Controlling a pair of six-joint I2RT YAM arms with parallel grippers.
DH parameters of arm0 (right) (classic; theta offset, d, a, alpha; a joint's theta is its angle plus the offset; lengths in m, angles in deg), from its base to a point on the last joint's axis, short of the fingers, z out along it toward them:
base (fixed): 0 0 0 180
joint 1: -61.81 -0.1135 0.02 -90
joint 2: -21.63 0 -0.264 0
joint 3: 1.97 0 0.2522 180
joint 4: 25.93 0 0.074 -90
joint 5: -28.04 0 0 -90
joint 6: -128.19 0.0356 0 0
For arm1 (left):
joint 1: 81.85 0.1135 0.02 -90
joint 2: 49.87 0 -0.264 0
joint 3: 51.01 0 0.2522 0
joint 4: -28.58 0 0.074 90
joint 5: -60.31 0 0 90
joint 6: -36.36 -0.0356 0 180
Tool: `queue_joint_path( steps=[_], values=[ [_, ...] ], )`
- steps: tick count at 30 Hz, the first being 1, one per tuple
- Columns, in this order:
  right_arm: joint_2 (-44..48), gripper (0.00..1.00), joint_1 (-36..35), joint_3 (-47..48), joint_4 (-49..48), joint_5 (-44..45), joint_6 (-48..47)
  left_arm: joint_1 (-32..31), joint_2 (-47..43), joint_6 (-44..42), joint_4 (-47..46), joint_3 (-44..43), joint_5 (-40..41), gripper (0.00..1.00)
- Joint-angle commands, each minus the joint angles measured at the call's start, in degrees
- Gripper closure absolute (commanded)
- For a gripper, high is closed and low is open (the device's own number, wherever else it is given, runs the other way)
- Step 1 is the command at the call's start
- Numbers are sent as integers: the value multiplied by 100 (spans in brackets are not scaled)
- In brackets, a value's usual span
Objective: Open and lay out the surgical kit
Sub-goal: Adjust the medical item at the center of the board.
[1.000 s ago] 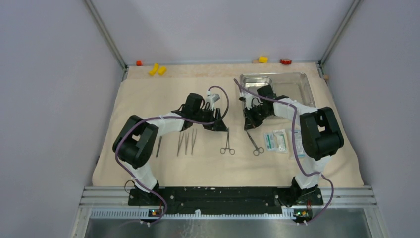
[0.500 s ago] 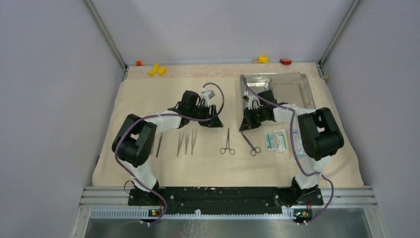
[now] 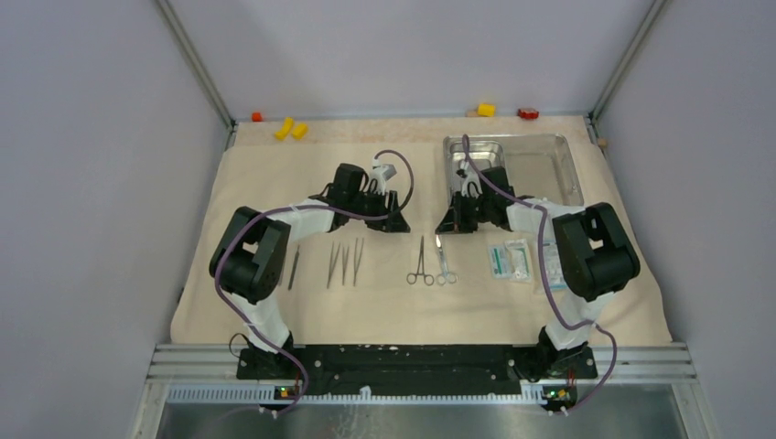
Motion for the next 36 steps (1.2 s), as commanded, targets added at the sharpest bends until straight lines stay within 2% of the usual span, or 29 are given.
queue_joint_path(
  steps=[1, 36],
  values=[
    [264, 100, -95, 24, -360, 193, 313, 1, -60, -122, -207, -45, -245, 44],
    [282, 100, -60, -3, 93, 841, -319, -1, -138, -17, -208, -5, -342, 44]
  ],
)
